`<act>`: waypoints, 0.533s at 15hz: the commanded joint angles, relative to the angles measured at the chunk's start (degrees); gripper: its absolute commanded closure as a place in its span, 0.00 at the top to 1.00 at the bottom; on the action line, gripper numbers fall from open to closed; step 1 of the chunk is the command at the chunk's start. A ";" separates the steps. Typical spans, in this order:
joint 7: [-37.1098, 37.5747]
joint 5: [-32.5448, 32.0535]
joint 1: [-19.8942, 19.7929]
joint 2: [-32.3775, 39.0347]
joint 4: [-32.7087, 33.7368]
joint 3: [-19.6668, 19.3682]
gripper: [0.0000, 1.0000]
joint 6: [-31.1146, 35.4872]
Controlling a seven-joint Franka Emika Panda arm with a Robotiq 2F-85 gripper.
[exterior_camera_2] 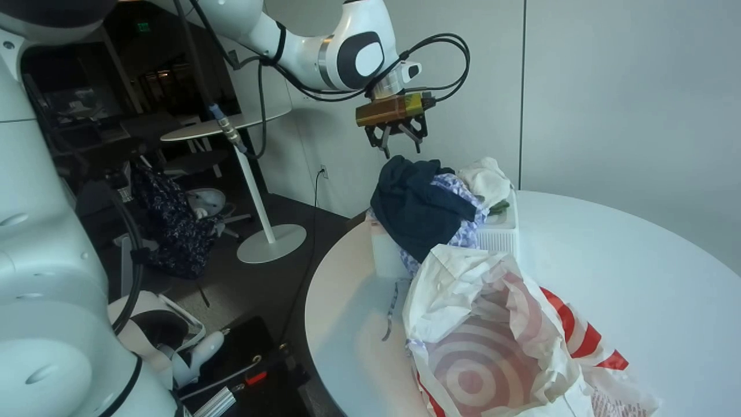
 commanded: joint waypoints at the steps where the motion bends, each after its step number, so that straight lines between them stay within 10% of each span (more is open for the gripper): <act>1: 2.00 -4.39 1.86 -0.31 -3.10 0.26 1.00 0.61; 8: 6.29 -9.09 3.37 1.45 -6.78 0.44 1.00 6.61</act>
